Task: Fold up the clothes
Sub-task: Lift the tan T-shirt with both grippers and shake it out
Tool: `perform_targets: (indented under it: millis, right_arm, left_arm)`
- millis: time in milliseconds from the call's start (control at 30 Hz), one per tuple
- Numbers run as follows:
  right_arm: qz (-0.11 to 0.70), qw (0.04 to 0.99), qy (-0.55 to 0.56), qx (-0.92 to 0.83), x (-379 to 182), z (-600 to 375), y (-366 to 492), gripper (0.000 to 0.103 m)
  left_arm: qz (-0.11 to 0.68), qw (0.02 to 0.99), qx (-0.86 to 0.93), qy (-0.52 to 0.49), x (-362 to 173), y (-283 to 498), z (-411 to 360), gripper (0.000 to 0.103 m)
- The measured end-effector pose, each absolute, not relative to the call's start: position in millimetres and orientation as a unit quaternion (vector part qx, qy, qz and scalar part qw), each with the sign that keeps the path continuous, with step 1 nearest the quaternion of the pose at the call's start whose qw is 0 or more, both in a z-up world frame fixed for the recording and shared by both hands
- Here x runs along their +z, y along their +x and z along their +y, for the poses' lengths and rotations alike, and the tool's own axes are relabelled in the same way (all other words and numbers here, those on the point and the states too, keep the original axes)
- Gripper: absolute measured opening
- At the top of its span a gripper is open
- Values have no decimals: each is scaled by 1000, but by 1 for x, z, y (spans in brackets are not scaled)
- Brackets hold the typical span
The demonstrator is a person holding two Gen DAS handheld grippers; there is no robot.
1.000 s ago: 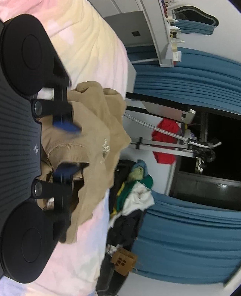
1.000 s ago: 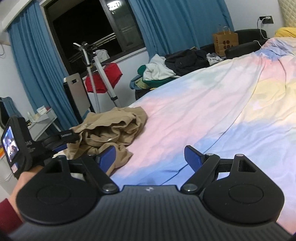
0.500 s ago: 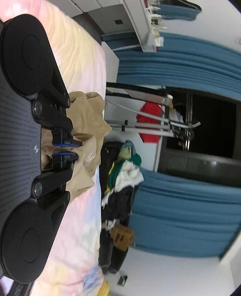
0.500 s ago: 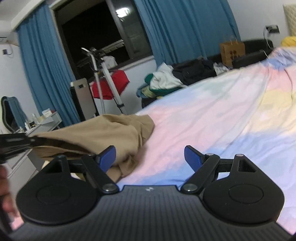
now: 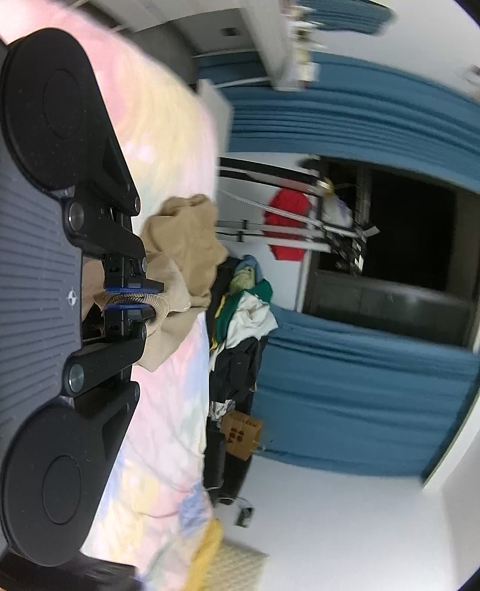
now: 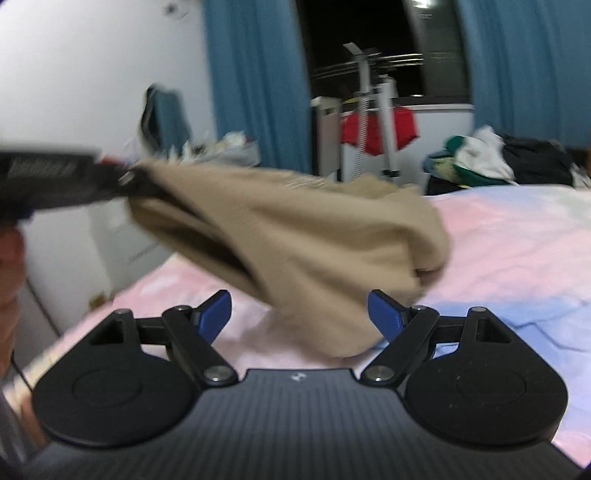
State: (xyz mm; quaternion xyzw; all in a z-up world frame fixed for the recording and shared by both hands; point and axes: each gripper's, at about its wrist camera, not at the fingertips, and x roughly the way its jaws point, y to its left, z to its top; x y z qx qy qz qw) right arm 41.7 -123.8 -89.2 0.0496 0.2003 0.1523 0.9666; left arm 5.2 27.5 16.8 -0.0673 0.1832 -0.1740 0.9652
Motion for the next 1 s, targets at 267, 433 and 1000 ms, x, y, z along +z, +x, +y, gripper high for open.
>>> perform_targets:
  millis: [267, 433, 1000]
  right_arm:
    - [273, 950, 95, 120, -119, -118, 91, 59]
    - [259, 955, 121, 79, -112, -137, 93, 25]
    - [298, 945, 127, -42, -126, -181, 92, 39]
  left_arm:
    - [209, 959, -160, -100, 6, 25, 59, 6]
    - [254, 955, -132, -75, -9, 48, 52, 6]
    - [250, 961, -122, -1, -47, 37, 2, 7]
